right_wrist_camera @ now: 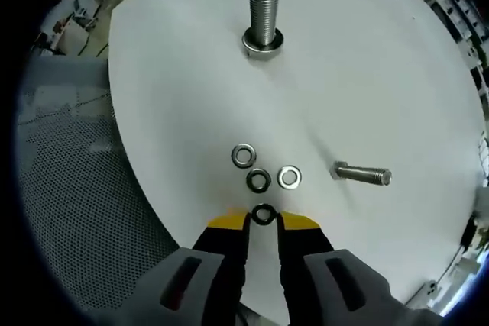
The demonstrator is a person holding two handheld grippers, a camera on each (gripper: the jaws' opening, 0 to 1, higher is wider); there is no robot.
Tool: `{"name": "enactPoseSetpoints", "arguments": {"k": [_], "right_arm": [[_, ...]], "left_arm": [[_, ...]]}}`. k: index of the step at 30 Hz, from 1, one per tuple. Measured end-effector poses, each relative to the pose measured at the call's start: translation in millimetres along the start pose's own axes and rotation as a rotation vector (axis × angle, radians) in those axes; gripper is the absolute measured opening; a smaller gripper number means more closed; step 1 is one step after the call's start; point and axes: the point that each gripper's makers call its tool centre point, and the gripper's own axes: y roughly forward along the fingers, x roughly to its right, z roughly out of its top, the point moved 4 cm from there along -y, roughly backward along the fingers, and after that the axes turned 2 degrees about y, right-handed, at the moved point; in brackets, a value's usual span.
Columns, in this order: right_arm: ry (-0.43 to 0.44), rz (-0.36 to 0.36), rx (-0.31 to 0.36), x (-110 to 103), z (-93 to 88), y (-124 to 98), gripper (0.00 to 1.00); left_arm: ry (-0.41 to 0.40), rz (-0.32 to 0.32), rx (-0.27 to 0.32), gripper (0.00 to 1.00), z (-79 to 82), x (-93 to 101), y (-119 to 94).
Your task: Place the washer onto the threaded stud by aligning its center hole with the stud, sliding it down to the base, and recovering from edge contact or off-axis alignment until the washer reaches the visible bottom stop.
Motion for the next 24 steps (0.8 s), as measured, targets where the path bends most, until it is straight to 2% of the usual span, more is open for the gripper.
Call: {"name": "enactPoseSetpoints", "arguments": {"k": [4, 8, 12, 17, 20, 24], "right_arm": [[-0.033, -0.008, -0.031, -2.0, 0.7, 0.3, 0.17], [0.008, -0.011, -0.056, 0.5, 2.6, 1.3, 0.16], [-0.026, -0.023, -0.084, -3.0, 2.8, 1.1, 0.16], [0.020, -0.032, -0.090, -0.9, 2.9, 1.5, 0.16], [0.022, -0.040, -0.075, -1.6, 1.2, 1.0, 0.16], [0.037, -0.060, 0.000, -3.1, -1.8, 0.1, 0.16]], "left_arm": [[-0.005, 0.002, 0.006, 0.33, 0.5, -0.9, -0.5], [-0.001, 0.000, 0.008, 0.33, 1.0, -0.3, -0.5], [-0.005, -0.005, 0.013, 0.33, 1.7, 0.0, -0.8], [-0.005, -0.009, 0.015, 0.33, 1.9, 0.7, -1.3], [-0.006, -0.014, 0.020, 0.33, 2.5, 1.1, -1.2], [-0.008, -0.013, 0.028, 0.33, 3.7, 0.5, -1.9]]}}
